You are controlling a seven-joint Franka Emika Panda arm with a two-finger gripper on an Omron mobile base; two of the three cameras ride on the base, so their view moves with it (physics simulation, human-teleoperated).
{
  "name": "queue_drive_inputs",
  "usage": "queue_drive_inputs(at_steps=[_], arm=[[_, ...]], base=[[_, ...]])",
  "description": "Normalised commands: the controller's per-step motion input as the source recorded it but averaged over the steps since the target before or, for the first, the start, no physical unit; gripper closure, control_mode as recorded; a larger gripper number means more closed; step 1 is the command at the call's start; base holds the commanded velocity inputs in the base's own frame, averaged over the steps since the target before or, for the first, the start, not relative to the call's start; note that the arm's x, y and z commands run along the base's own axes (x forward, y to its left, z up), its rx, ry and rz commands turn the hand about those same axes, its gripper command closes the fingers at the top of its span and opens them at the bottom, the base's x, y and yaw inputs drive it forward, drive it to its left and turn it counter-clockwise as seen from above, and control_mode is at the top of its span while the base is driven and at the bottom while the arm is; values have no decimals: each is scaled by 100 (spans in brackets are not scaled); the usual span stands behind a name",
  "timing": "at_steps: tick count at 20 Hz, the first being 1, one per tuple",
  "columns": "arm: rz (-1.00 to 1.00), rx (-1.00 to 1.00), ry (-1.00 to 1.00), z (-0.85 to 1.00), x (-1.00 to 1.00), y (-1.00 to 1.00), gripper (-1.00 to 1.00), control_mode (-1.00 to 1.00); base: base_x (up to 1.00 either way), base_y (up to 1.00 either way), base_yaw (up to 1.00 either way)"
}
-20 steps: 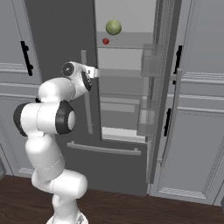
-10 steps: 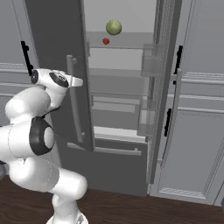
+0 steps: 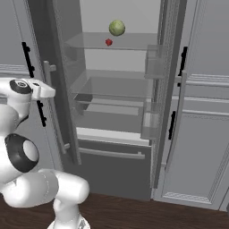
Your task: Take the strawberry from the fridge and place it on top of the pancake, located on the dining counter.
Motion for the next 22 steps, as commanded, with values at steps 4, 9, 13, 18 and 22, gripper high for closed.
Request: queue_drive_inputs(at_steps=[4,9,13,18,22], arm=[[-19,0,2,0,-83,24,100,-100],[-21,0,0,0,-11,19,100,-100],[-24,0,0,-4,-42,41,100,-100],[-25,0,0,-2,-59,46,-100,-100],[-18,0,0,0,-33,33,-100,-100]], base=[[0,0,0],[0,0,0],[0,0,0],[0,0,0],[0,0,0]])
